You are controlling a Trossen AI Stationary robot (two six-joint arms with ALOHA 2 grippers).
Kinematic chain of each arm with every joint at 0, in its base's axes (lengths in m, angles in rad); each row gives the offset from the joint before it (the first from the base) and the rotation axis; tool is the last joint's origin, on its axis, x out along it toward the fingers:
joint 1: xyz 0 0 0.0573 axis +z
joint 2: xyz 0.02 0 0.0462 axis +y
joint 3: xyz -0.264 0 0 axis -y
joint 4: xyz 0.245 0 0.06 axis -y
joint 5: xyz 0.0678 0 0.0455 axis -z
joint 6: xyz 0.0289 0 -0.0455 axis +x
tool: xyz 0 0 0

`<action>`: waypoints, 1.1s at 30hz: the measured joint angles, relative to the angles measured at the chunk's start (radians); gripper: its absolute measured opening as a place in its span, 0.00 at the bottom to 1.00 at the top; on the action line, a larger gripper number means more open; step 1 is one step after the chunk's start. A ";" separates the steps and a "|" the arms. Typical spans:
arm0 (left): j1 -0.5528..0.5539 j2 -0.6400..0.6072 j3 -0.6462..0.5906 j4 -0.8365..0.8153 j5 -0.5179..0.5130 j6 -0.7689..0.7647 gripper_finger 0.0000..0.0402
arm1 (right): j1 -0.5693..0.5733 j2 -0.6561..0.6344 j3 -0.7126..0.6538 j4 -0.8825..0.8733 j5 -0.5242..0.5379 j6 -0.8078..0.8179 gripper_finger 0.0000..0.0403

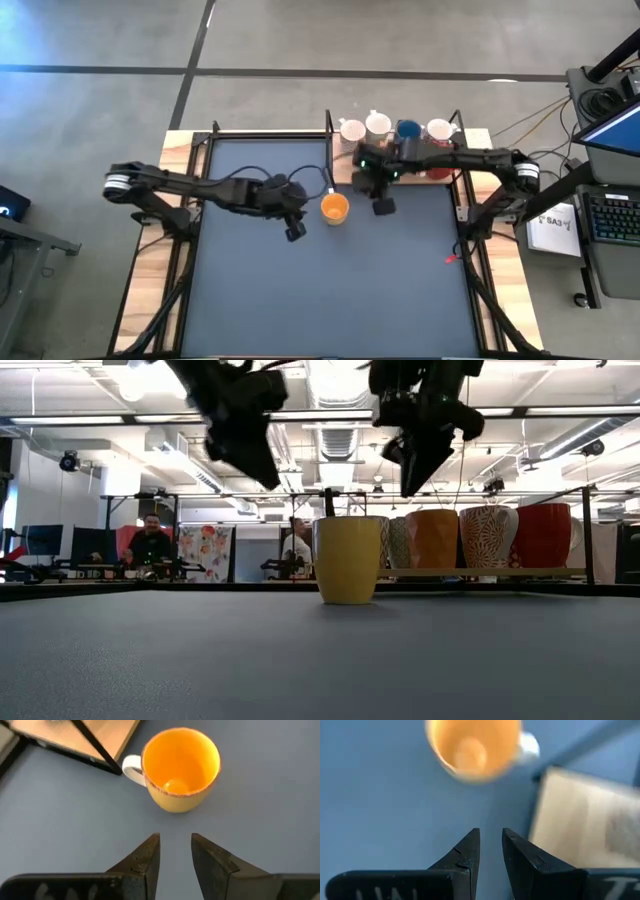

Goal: Place coffee mugs
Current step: Put the yellow mug on the shelf

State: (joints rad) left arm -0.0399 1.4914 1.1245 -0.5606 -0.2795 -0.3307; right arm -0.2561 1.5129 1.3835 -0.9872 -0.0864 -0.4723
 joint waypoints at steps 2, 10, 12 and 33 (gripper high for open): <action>-0.012 -0.049 -0.074 0.060 0.000 -0.040 0.23 | 0.053 -0.001 -0.033 0.075 0.007 -0.047 0.18; -0.045 -0.194 -0.253 0.173 -0.017 -0.075 0.23 | 0.192 -0.001 -0.121 0.275 0.008 -0.119 0.15; -0.048 -0.225 -0.280 0.192 -0.046 -0.080 0.23 | 0.207 -0.001 -0.131 0.324 0.008 -0.131 0.15; -0.057 -0.316 -0.355 0.202 -0.081 -0.094 0.23 | 0.212 0.040 -0.168 0.400 0.008 -0.199 0.32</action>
State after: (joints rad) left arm -0.0971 1.1755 0.7696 -0.3587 -0.3603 -0.4247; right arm -0.0444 1.5529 1.2160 -0.5874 -0.0788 -0.6717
